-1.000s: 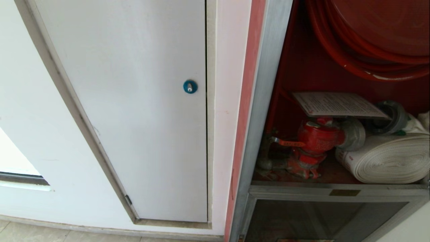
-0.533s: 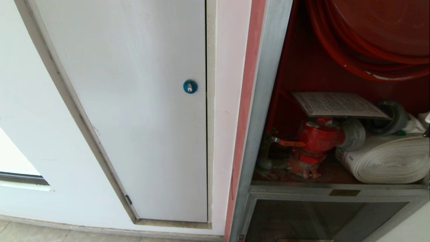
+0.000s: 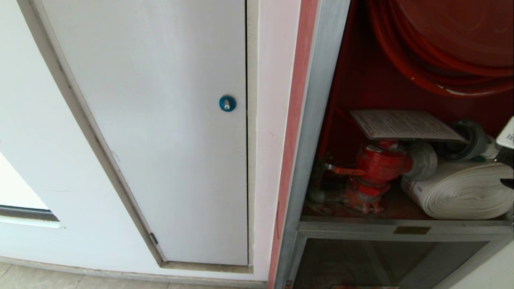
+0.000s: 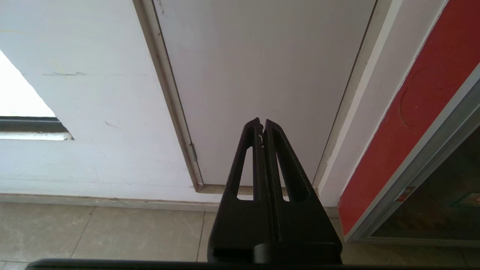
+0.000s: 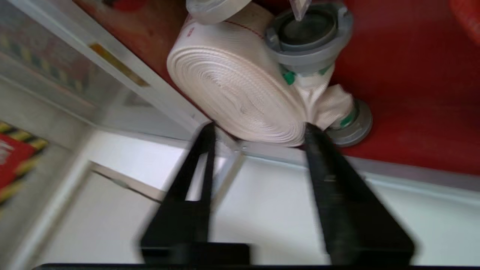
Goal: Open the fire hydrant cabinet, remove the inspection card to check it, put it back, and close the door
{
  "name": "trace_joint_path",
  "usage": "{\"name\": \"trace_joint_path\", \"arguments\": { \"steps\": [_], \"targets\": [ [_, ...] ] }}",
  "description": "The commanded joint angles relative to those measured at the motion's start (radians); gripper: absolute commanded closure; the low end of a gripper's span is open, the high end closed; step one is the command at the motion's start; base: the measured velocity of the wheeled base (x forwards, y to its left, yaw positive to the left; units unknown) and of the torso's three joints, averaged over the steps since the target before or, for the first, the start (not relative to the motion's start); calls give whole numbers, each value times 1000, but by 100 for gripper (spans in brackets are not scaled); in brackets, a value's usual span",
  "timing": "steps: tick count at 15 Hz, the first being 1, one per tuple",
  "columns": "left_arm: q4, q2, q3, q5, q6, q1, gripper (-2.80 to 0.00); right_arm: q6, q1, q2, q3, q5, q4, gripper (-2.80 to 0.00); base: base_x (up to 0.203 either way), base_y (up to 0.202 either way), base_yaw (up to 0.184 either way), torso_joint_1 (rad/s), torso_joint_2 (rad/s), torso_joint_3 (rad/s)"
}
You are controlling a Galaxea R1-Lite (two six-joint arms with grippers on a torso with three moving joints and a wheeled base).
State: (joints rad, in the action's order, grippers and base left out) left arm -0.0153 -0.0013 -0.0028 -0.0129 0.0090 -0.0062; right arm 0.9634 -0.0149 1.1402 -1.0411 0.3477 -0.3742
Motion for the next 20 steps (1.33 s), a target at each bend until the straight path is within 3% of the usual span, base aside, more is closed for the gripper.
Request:
{"name": "trace_joint_path", "arguments": {
  "steps": [1,6,11,17,20],
  "targets": [
    [0,1,0,-1,0,0,0,27,0,11,3,3,-2,-280,0,0,0,0,0,0],
    [0,1,0,0,0,0,0,63,-2,75,13,9,70,-280,0,0,0,0,0,0],
    [0,1,0,1,0,0,0,76,-27,148,16,64,139,-280,0,0,0,0,0,0],
    [0,1,1,-1,0,0,0,164,-31,209,23,86,281,-280,0,0,0,0,0,0],
    [0,1,0,-1,0,0,0,170,-31,234,21,86,302,-280,0,0,0,0,0,0]
  ]
}}
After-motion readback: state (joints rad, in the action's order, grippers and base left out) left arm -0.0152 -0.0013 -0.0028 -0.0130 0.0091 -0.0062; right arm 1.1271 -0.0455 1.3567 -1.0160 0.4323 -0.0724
